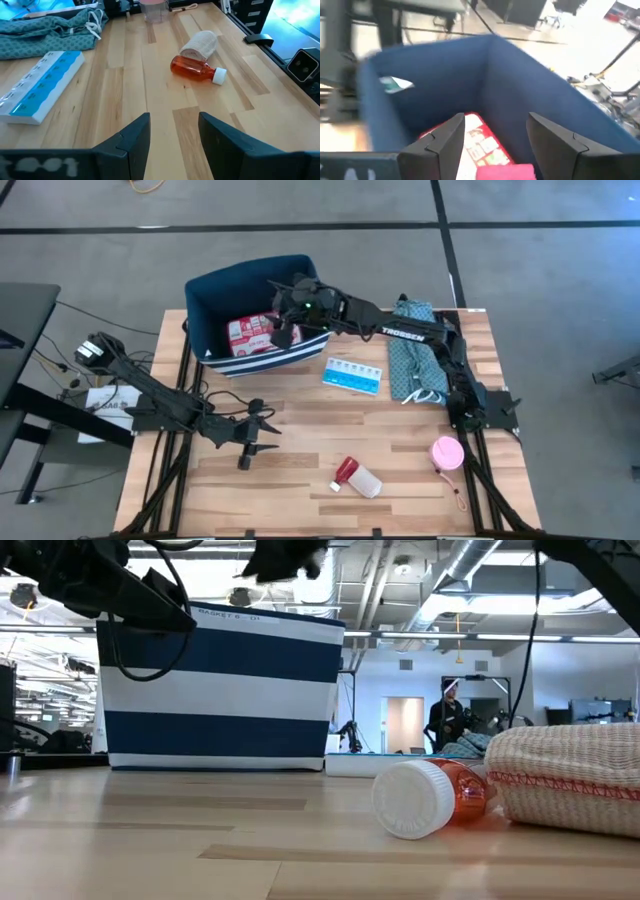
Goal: Pick & place medical supplies in basket/bin
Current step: Put the light brown bandage into the blue bin
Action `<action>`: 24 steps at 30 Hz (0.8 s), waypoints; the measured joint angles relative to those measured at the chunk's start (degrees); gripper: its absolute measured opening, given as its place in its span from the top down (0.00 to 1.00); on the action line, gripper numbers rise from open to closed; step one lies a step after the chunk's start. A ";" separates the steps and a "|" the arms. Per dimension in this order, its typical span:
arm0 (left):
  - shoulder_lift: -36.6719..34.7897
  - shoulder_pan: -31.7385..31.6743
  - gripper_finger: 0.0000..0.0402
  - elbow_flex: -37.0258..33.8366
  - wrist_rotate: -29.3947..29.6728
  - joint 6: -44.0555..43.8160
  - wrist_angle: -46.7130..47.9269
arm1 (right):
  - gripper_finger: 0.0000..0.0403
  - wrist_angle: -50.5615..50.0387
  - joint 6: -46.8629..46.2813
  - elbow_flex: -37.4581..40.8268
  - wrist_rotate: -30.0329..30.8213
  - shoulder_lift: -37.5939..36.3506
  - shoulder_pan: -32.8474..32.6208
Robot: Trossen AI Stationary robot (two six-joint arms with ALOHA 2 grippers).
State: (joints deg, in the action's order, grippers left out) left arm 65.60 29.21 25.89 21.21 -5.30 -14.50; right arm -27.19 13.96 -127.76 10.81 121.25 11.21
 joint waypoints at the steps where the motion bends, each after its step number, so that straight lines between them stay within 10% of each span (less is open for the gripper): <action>1: 0.00 0.00 0.61 0.00 0.02 0.00 -0.13 | 0.49 -2.15 0.02 -0.44 -0.02 -1.07 -0.73; 14: -0.04 0.00 0.61 -0.02 0.09 -0.77 -3.20 | 0.53 -33.99 -9.97 -1.12 2.62 -12.85 -18.97; 24: -0.04 0.09 0.61 -0.02 -1.49 -1.60 -20.20 | 0.50 -50.25 -42.82 -1.10 2.90 -10.37 -34.21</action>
State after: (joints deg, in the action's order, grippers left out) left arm 65.56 29.30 25.87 19.72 -6.90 -34.70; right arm -77.44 -28.86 -128.87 13.71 110.88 -22.99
